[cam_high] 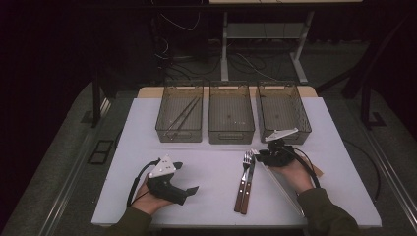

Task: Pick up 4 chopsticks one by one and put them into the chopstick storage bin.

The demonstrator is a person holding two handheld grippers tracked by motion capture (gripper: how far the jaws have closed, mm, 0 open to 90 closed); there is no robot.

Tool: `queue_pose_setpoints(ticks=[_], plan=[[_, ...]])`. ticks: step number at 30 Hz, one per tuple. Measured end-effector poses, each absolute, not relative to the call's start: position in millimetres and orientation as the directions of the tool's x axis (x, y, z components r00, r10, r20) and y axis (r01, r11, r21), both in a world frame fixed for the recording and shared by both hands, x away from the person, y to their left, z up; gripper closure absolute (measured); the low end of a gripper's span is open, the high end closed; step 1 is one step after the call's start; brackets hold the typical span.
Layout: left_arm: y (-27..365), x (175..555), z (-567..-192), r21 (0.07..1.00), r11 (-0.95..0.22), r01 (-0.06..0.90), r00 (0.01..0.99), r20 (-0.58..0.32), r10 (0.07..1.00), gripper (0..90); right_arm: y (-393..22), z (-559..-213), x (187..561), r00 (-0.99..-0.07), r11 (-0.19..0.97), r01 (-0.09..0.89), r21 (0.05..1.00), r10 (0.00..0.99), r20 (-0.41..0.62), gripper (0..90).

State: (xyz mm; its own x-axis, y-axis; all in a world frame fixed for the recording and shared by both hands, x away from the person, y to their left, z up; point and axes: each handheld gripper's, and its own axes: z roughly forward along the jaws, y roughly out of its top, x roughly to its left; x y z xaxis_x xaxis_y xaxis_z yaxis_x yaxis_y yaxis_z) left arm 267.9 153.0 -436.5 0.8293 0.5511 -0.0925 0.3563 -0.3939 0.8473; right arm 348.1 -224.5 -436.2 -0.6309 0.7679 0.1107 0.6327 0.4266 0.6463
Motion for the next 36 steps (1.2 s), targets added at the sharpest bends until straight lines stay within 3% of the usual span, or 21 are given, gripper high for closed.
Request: queue_pose_setpoints(ticks=[7, 22, 36], plan=[[153, 267, -437, 0.843, -0.405, 0.353, 0.834, -0.088, 0.544, 0.0, -241, -423, 322, -0.638, 0.416, 0.625, 0.66, 0.76, 0.125, 60.6], [151, 266, -438, 0.839, -0.412, 0.355, 0.837, -0.089, 0.54, 0.0, -278, -429, 262, -0.623, 0.398, 0.651, 0.647, 0.766, 0.156, 76.4], [151, 266, -438, 0.836, -0.417, 0.356, 0.837, -0.087, 0.54, 0.0, -272, -438, 265, -0.617, 0.432, 0.666, 0.608, 0.777, 0.124, 81.9]])
